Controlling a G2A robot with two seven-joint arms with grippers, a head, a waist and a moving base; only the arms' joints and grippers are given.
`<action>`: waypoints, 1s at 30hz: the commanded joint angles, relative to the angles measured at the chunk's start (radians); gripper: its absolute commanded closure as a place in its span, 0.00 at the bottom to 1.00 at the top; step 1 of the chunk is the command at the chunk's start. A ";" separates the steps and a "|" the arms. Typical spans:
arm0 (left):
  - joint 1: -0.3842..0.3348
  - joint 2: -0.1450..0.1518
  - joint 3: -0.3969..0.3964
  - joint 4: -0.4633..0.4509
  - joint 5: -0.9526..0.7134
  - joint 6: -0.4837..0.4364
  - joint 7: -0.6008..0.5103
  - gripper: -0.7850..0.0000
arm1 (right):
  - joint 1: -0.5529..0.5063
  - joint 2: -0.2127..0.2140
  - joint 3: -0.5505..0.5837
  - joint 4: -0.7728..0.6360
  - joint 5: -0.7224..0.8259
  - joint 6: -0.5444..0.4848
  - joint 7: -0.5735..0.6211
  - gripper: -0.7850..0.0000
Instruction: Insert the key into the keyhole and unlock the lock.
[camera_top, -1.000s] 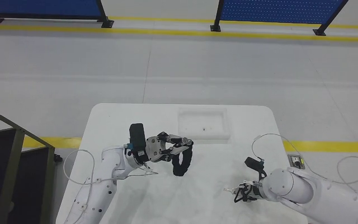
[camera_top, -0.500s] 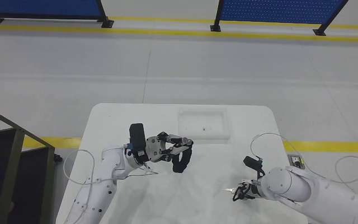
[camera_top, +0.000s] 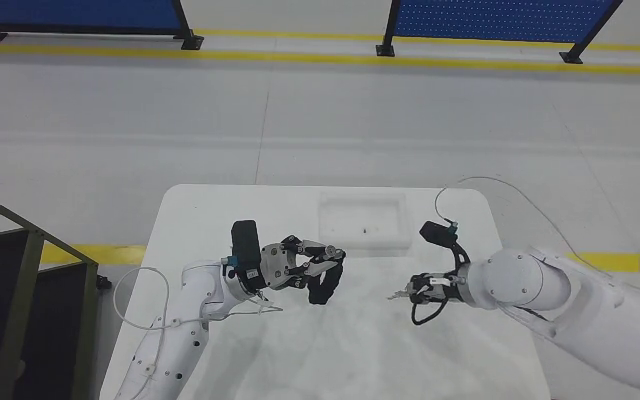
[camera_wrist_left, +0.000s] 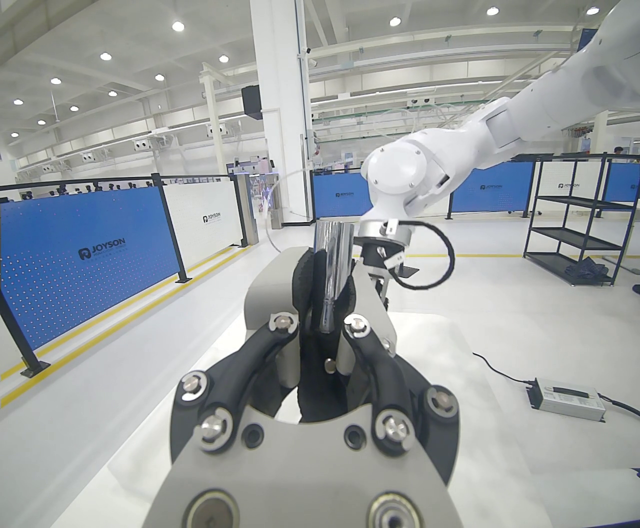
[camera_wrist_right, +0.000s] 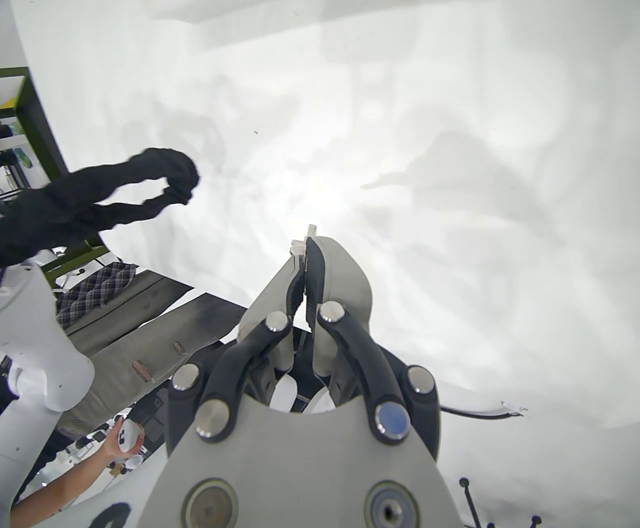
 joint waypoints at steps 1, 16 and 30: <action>0.000 0.000 0.000 0.000 0.000 0.000 0.000 1.00 | 0.029 -0.013 0.019 0.009 0.004 -0.002 0.025 1.00; 0.001 0.010 -0.026 0.033 -0.081 -0.020 -0.046 1.00 | 0.183 -0.134 0.016 0.178 -0.042 -0.028 0.153 1.00; 0.093 0.100 -0.095 -0.049 -0.245 -0.020 -0.156 1.00 | 0.183 -0.134 0.016 0.178 -0.042 -0.028 0.153 1.00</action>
